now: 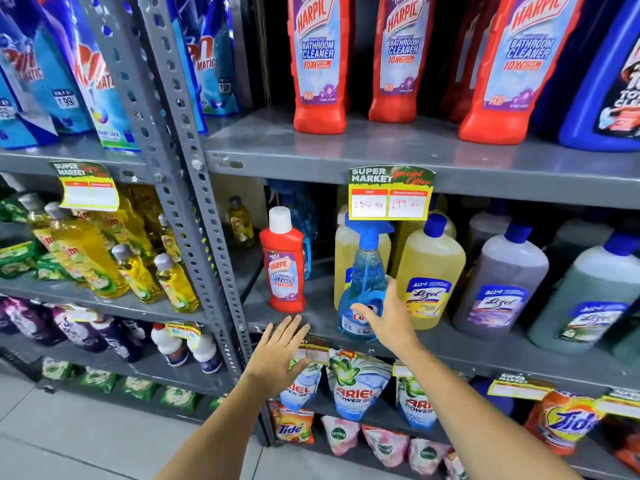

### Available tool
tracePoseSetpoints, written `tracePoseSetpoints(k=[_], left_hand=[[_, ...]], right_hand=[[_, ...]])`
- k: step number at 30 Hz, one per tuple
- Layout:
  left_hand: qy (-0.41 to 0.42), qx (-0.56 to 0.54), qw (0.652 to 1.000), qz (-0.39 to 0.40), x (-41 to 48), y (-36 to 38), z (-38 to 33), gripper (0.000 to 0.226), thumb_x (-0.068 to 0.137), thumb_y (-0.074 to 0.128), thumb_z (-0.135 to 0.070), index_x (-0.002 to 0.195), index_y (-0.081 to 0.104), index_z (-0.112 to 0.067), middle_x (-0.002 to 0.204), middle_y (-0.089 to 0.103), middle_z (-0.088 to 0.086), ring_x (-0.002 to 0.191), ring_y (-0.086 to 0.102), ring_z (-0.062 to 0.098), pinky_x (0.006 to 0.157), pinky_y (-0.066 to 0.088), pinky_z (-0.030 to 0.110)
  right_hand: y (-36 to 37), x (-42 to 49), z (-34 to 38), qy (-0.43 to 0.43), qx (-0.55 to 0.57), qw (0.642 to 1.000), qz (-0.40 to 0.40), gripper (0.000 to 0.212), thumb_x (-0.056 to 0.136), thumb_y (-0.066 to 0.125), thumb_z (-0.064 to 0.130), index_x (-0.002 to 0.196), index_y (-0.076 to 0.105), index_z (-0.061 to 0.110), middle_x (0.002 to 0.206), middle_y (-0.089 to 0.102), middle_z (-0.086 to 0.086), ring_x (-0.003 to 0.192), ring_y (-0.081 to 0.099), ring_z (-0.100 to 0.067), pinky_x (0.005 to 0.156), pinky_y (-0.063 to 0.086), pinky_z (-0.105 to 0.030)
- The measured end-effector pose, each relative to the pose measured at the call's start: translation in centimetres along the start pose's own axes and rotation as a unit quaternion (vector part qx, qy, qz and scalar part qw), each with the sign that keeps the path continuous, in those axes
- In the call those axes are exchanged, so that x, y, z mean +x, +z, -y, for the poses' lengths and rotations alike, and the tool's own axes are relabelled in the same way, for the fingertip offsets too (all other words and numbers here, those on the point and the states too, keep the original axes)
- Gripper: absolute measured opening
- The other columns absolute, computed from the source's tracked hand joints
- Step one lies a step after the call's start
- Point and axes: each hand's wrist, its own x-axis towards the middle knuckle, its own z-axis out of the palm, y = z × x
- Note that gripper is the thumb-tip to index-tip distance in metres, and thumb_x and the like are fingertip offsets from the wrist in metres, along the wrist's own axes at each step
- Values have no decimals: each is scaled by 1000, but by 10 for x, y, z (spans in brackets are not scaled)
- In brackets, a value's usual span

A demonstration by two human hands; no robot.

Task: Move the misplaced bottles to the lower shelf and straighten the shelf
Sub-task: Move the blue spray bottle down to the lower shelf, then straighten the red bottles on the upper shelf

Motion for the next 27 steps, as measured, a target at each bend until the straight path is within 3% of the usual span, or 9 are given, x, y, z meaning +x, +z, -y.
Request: tracePoseSetpoints(k=[3, 11, 15, 17, 19, 21, 24, 27], left_hand=[[9, -8, 1000, -10, 0, 1, 2, 70, 100, 19, -60, 156, 0, -24, 163, -8, 0, 151, -8, 19, 120, -9, 40], [14, -10, 1000, -16, 0, 3, 3, 69, 101, 21, -58, 156, 0, -23, 163, -8, 1, 151, -8, 20, 120, -8, 41], [18, -9, 1000, -20, -1, 5, 5, 67, 102, 24, -56, 156, 1, -23, 164, -6, 1, 151, -6, 20, 120, -8, 42], [14, -6, 1000, -21, 0, 5, 4, 67, 102, 24, -55, 156, 1, -23, 164, -5, 1, 151, -6, 20, 120, -8, 42], [6, -1, 1000, -20, 1, 6, 4, 67, 102, 25, -54, 156, 0, -24, 165, -5, 1, 151, -7, 19, 120, -9, 42], [1, 1, 1000, -20, 1, 9, 3, 67, 102, 25, -54, 156, -1, -24, 165, -5, 0, 151, -8, 19, 120, -9, 42], [2, 12, 1000, -21, 1, 10, 3, 67, 102, 22, -56, 156, -3, -24, 164, -8, 0, 151, -10, 19, 119, -11, 42], [8, 7, 1000, -15, 1, 9, 5, 68, 101, 19, -58, 155, -6, -25, 163, -12, -1, 150, -13, 18, 120, -11, 41]], right_hand=[[-5, -1, -5, 18, -48, 998, 39, 90, 77, 82, 24, 143, 20, 31, 120, 60, 9, 110, 61, -12, 92, 52, -33], [-1, 4, -7, 13, -93, 995, 22, 93, 77, 83, 21, 144, 19, 27, 127, 65, -2, 111, 65, -20, 84, 53, -30], [-5, 1, -9, 30, -28, 999, 35, 102, 67, 90, 25, 144, 23, 30, 115, 64, 11, 107, 67, -13, 81, 57, -30], [-11, -8, -5, 24, -4, 999, -44, 99, 63, 91, 37, 142, 30, 31, 108, 59, 17, 99, 64, -5, 75, 54, -23], [-13, -18, 7, -49, -7, 981, -186, 72, 69, 82, 51, 128, 44, 36, 100, 55, 20, 88, 59, -4, 69, 46, -15], [-6, -25, 29, -165, 11, 955, -246, 39, 79, 74, 48, 111, 53, 37, 90, 52, 19, 78, 55, -6, 65, 43, -15], [18, -23, 73, -267, 5, 945, -187, 18, 90, 66, 30, 104, 61, 20, 91, 50, 16, 76, 53, -3, 67, 43, -17], [43, -7, 112, -198, -45, 978, -51, 45, 91, 63, 29, 132, 49, 15, 114, 54, 2, 98, 56, -5, 79, 52, -25]])
